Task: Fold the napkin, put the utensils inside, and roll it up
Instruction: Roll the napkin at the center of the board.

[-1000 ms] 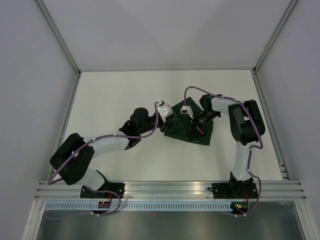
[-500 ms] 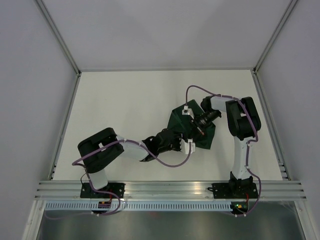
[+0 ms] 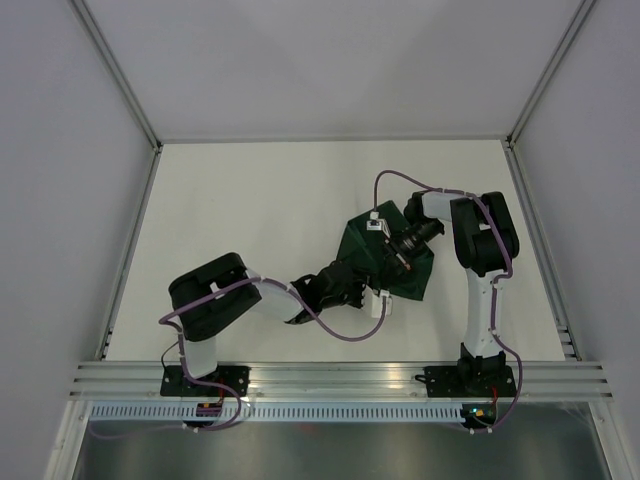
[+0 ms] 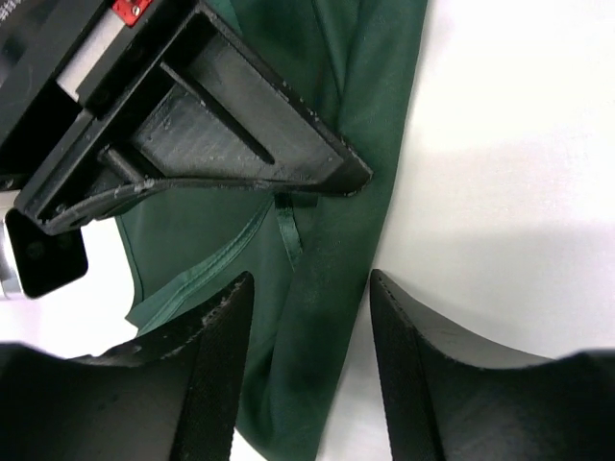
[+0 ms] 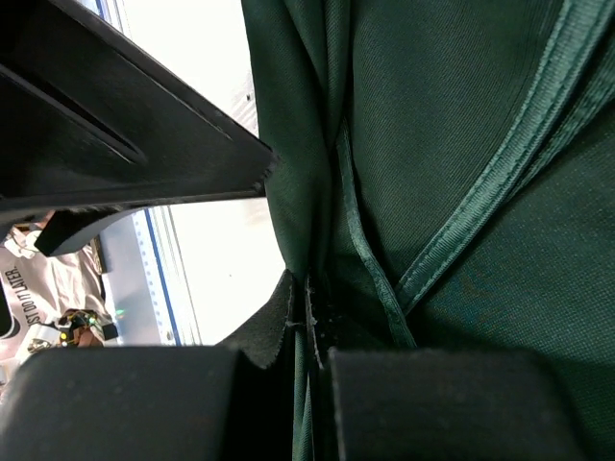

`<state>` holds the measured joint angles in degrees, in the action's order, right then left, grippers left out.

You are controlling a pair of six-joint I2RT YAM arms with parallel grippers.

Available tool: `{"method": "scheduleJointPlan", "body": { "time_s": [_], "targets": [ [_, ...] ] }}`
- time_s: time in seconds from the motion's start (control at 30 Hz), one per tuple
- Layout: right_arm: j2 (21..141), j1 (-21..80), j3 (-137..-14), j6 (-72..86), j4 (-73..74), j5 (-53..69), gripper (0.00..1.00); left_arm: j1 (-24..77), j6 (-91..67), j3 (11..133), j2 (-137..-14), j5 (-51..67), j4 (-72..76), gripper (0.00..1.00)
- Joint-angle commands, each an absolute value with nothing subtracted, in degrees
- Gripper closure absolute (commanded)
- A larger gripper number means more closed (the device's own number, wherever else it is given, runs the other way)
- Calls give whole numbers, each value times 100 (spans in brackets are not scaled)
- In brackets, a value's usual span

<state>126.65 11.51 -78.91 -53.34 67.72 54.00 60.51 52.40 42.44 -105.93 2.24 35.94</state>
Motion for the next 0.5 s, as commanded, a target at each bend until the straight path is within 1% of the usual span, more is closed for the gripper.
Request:
{"method": "scheduleJointPlan", "body": {
  "time_s": [0.0, 0.07, 0.1, 0.17, 0.27, 0.33, 0.4, 0.47],
  "targets": [
    [12955, 1090, -7928, -5845, 6179, 4588, 99, 6082, 5415, 4535, -10783, 554, 3499, 44],
    [12955, 1081, -7928, -5845, 6179, 4579, 100, 6082, 5388, 4684, -10863, 615, 3289, 46],
    [12964, 1081, -7945, -5845, 6196, 4588, 100, 6082, 5362, 4719, -10950, 633, 3235, 49],
    [12955, 1081, -7945, -5853, 6222, 4570, 99, 6082, 5335, 4781, -11021, 659, 3182, 52],
    [12955, 1081, -7945, -5871, 6231, 4579, 99, 6073, 5282, 4834, -11135, 694, 3068, 54],
    [12964, 1081, -7954, -5880, 6249, 4579, 100, 6073, 5264, 4869, -11179, 729, 2901, 57],
    [12964, 1081, -7972, -5889, 6266, 4579, 100, 6073, 5247, 4895, -11162, 738, 2874, 57],
    [12964, 1081, -7972, -5915, 6275, 4579, 99, 6073, 5195, 5026, -11145, 826, 2497, 58]
  ]
}}
